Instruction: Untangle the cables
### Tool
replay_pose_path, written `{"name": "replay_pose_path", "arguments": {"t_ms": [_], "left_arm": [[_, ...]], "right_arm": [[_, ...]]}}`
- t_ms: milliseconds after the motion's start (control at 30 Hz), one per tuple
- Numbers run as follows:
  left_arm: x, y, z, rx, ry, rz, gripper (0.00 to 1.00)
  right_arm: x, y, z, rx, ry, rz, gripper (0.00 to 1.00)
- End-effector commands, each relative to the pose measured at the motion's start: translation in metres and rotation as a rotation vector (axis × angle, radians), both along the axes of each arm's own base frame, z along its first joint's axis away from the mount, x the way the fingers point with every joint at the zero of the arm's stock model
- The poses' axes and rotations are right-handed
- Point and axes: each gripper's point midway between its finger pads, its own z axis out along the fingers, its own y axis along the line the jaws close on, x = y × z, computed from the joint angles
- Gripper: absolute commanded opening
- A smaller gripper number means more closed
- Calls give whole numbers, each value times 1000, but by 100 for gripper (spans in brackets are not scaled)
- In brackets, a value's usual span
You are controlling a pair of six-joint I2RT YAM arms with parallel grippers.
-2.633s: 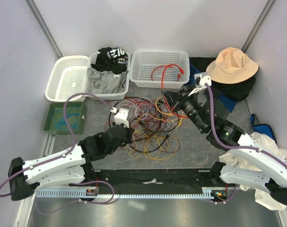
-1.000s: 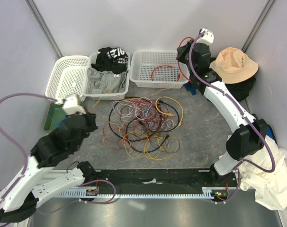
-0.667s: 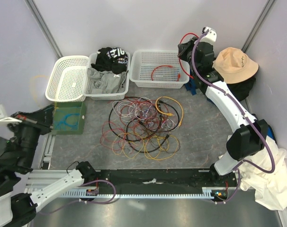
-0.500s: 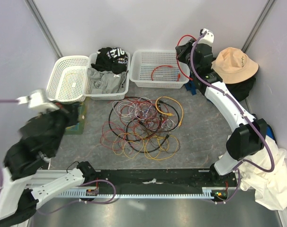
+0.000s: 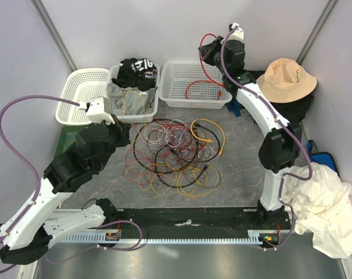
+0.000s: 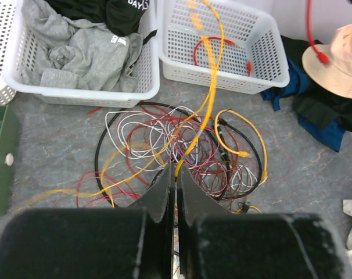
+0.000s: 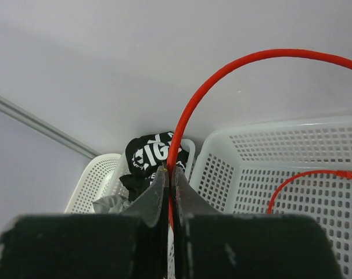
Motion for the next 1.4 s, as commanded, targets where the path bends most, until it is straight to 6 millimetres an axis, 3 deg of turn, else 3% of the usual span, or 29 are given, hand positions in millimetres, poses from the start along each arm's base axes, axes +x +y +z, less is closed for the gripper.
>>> {"name": "replay_pose_path", "arguments": {"t_ms": [0, 67, 100, 200, 267, 333, 400, 433, 467, 533, 567, 600, 633, 800, 867, 900, 933, 967, 1033, 1067, 1100, 1133, 1167, 1233, 1267, 1333, 1367], "left_arm": [[5, -13, 2, 2, -19, -46, 2], [6, -16, 0, 4, -13, -58, 2], [6, -16, -2, 8, -10, -61, 2], [6, -17, -4, 18, -7, -66, 2], [5, -16, -2, 19, -14, -68, 2], [6, -16, 0, 22, -17, -69, 2], [5, -15, 0, 29, -19, -70, 2], [6, -15, 1, 31, -21, -64, 2], [7, -15, -2, 41, -17, -64, 2], [8, -14, -3, 48, -17, -56, 2], [9, -14, -5, 54, -14, -55, 2], [9, -13, -5, 53, -15, -54, 2], [9, -14, -5, 54, -17, -53, 2], [9, -14, -8, 56, -14, -54, 2], [9, -14, -9, 57, -13, -54, 2], [9, -14, -10, 59, -11, -54, 2], [8, -14, -9, 56, -14, -56, 2], [8, -14, -9, 54, -14, -55, 2], [8, -14, -6, 49, -18, -57, 2], [8, -13, -5, 49, -20, -55, 2], [8, -13, -3, 47, -24, -57, 2], [8, -13, -2, 45, -26, -56, 2], [9, -13, 1, 41, -30, -52, 2], [11, -13, 3, 43, -31, -43, 2], [12, -14, 5, 43, -33, -40, 2], [16, -16, 9, 46, -34, -30, 2], [18, -16, 9, 49, -34, -25, 2]], "right_arm": [[21, 22, 13, 70, -41, 64, 0], [28, 29, 17, 101, -53, 84, 0], [36, 35, 2, 127, -23, 96, 0], [37, 50, -4, 203, -33, 166, 0], [39, 57, -26, 266, 14, 195, 0], [41, 65, -28, 297, 19, 213, 0], [49, 69, -45, 294, 43, 205, 0], [52, 70, -38, 298, 25, 205, 0], [59, 71, -52, 284, 38, 195, 0], [65, 71, -41, 268, 4, 181, 0], [72, 72, -51, 224, -3, 168, 0], [74, 70, -37, 196, -33, 151, 0], [78, 69, -37, 169, -44, 126, 0], [87, 67, -51, 43, -95, 110, 0], [84, 66, -53, 21, -95, 107, 30], [83, 66, -65, -6, -82, 111, 43], [82, 65, -67, -16, -77, 111, 66], [76, 64, -57, -17, -87, 104, 75], [69, 64, -63, -35, -79, 95, 92], [55, 58, -30, -19, -128, 78, 95], [48, 56, -35, -20, -138, 62, 98], [35, 61, -22, -17, -167, 55, 98], [15, 56, 18, 8, -229, 43, 98], [-6, 60, 32, 12, -230, 28, 98], [-26, 55, 60, 27, -256, 22, 98], [-48, 54, 60, 30, -242, -2, 98], [-74, 44, 96, 76, -305, -6, 98]]}}
